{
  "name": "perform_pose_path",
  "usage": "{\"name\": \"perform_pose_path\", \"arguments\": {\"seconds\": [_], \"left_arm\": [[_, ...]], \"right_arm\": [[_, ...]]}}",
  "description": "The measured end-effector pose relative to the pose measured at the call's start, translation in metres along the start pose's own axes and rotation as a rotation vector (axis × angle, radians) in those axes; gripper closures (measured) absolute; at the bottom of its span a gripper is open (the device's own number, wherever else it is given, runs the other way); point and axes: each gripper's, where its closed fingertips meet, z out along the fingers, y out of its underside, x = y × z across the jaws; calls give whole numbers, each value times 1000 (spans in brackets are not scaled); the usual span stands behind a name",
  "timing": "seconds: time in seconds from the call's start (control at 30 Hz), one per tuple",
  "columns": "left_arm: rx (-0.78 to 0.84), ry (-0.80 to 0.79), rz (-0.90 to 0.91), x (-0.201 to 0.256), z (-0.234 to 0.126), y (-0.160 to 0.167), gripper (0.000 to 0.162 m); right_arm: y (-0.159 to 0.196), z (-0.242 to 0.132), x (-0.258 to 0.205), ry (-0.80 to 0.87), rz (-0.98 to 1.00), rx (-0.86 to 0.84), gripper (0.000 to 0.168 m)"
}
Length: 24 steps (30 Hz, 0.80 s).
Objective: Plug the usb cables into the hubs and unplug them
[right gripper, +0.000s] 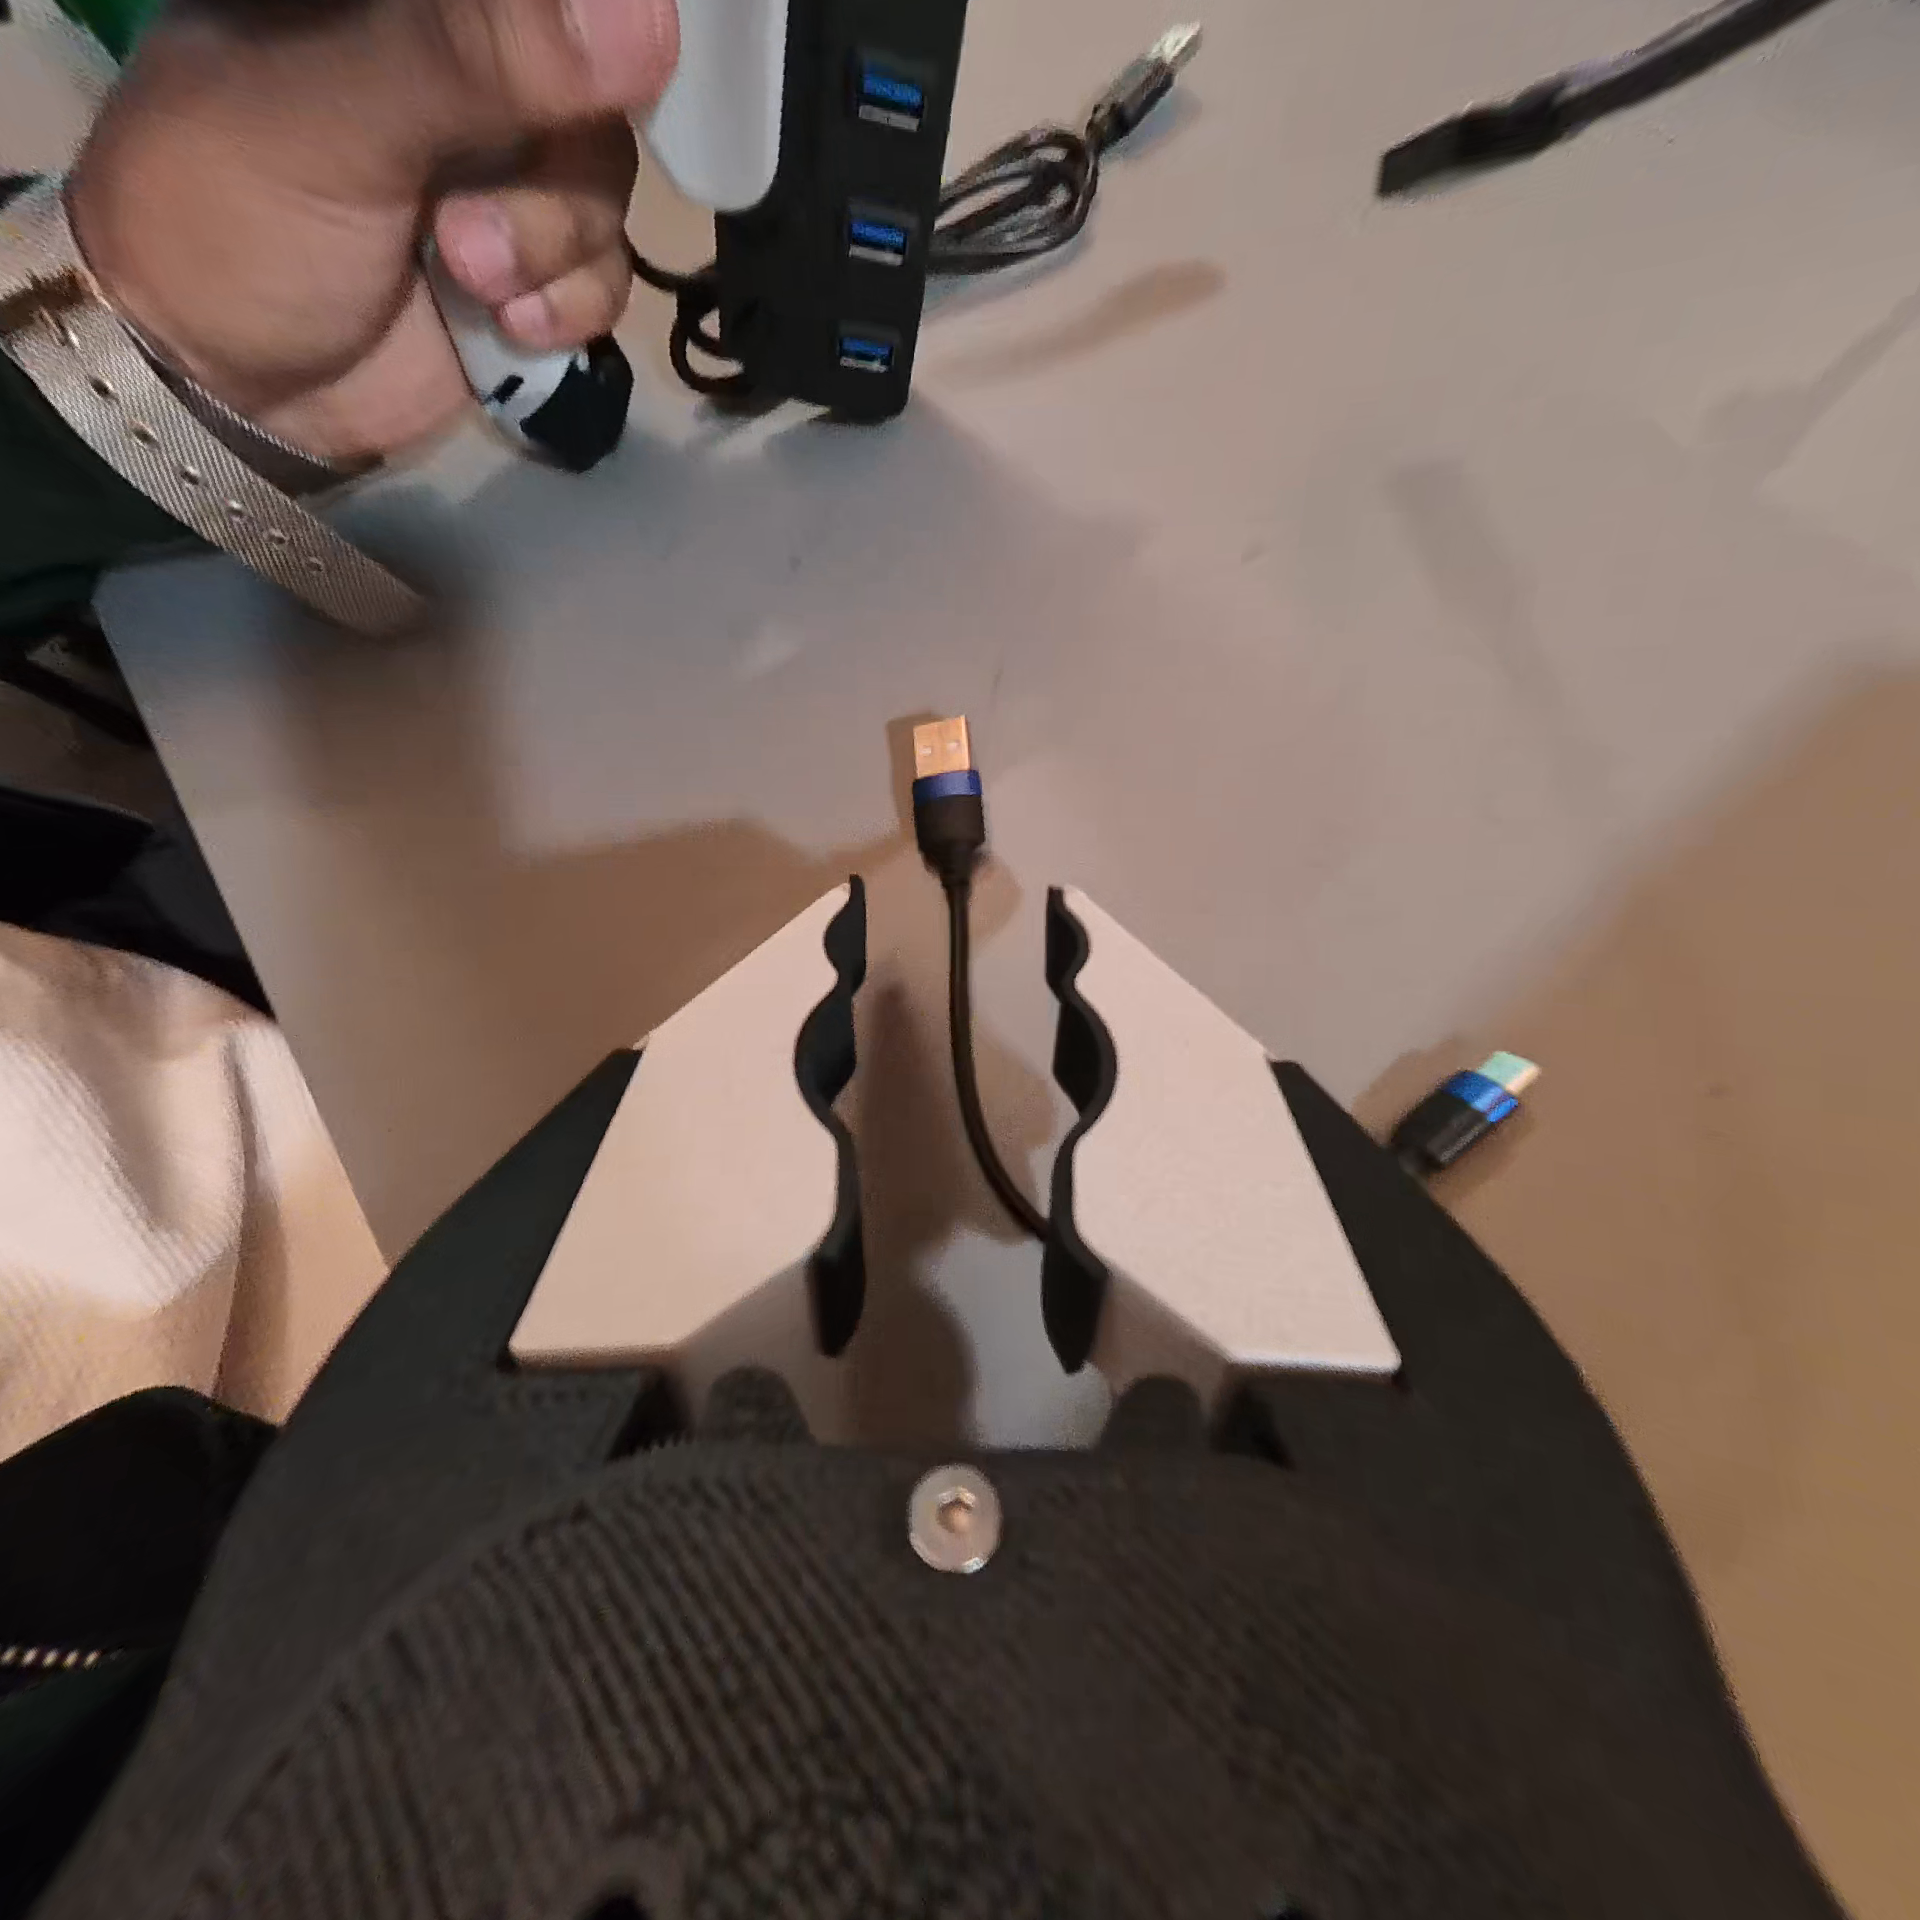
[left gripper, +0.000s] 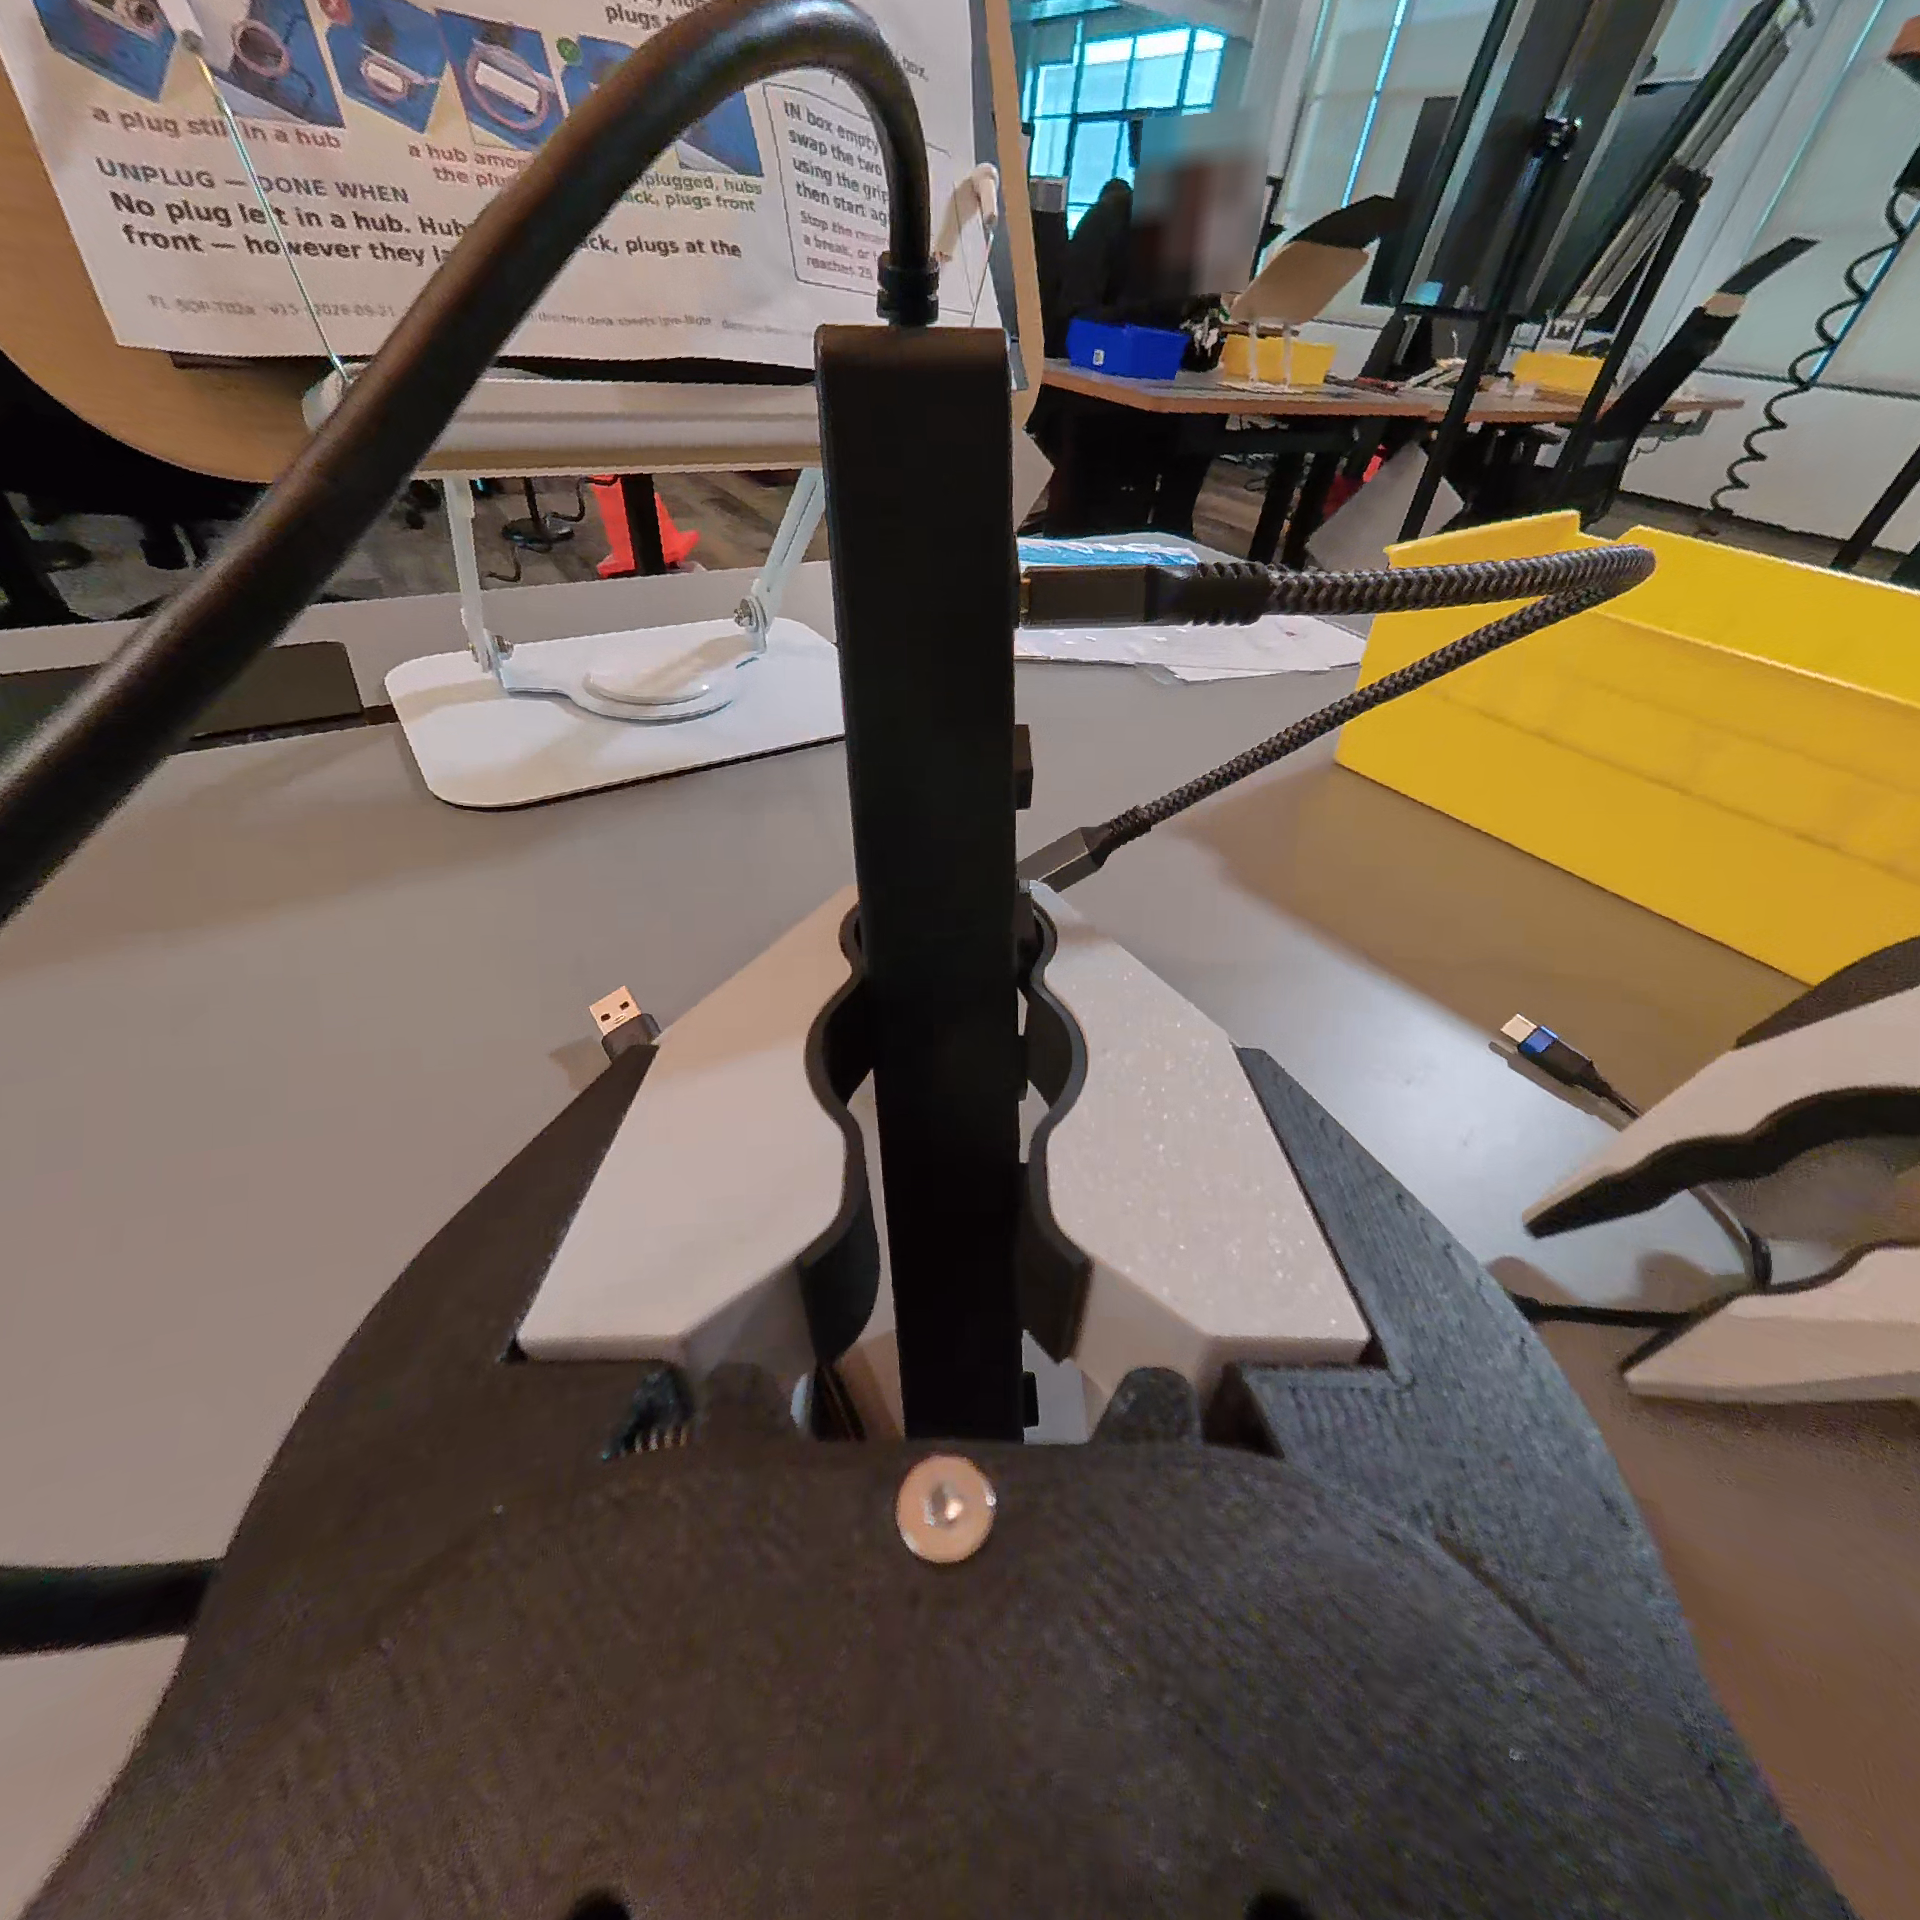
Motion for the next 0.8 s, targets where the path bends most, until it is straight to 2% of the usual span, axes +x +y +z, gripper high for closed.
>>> {"name": "perform_pose_path", "arguments": {"seconds": [0.07, 0.1, 0.33, 0.47, 0.53, 0.67, 0.7, 0.73, 0.8], "left_arm": [[1, 3, -1, 1, 0, 0, 142], [0, 4, -2, 1, 0, 0, 142], [-3, 8, -3, 2, 1, 0, 142], [-3, 11, 9, 4, 1, 0, 142], [-3, 13, 13, 5, 1, 0, 142], [-1, 19, 11, 5, 0, 0, 142], [-2, 20, 10, 5, 0, 0, 142], [-2, 21, 10, 5, 1, 0, 142], [-2, 23, 12, 6, 1, 0, 142]], "right_arm": [[2, 7, 0, 0, 18, -11, 135], [1, 8, 4, 19, 23, -10, 142], [3, 8, 8, 50, -9, -21, 162], [6, 6, 7, 70, -55, -49, 147], [7, 5, 10, 96, -83, -56, 152], [8, 4, 9, 84, -86, -50, 153], [9, 3, 9, 75, -93, -56, 155], [10, 2, 8, 66, -98, -69, 166], [11, 2, 9, 68, -98, -96, 166]]}}
